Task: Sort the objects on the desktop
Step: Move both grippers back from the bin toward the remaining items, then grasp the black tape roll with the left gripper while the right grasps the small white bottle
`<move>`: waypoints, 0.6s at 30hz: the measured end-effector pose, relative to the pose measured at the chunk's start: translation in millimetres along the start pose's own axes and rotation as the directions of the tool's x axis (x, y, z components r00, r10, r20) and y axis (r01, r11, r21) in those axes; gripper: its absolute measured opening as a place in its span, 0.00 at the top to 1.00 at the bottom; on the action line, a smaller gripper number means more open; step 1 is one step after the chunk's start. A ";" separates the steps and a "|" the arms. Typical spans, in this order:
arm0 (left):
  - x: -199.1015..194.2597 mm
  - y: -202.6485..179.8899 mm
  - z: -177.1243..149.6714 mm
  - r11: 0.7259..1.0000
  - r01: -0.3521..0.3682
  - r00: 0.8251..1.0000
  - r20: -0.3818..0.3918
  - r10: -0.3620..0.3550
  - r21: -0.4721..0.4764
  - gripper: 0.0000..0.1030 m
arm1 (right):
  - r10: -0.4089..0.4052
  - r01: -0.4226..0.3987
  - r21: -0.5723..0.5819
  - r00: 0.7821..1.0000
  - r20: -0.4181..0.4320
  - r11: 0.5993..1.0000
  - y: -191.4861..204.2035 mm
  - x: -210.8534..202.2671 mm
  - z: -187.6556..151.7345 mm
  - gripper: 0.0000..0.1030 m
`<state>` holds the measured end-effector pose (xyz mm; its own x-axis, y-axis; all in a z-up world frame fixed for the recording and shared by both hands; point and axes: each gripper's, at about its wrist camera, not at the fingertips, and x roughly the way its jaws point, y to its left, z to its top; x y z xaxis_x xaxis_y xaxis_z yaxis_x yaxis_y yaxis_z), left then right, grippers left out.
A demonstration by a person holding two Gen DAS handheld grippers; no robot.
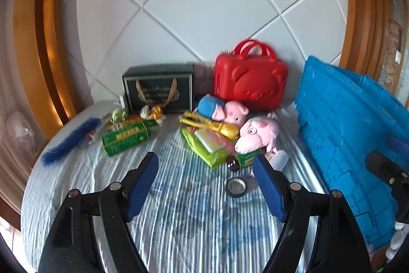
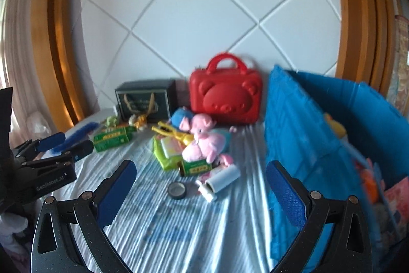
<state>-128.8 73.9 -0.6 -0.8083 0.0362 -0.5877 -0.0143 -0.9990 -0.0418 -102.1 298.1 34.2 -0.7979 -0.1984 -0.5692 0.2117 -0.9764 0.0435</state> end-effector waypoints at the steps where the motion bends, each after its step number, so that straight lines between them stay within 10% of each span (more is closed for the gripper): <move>1: 13.5 2.1 -3.0 1.000 0.007 1.000 -0.017 -0.007 0.007 0.26 | 0.002 -0.002 0.003 1.000 -0.018 1.000 -0.9 7.1 -3.7 0.00; 18: 222.5 -53.5 -80.2 0.965 0.225 0.911 -0.380 -0.159 0.134 0.26 | -0.028 0.086 0.133 0.921 -0.390 0.987 -55.1 188.4 -81.5 0.00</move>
<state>-260.7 137.4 -193.9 -0.5101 0.2019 -0.8361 -0.2744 -0.9595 -0.0643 -218.0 321.6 -142.3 -0.5204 -0.1218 -0.8452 0.0650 -0.9926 0.1030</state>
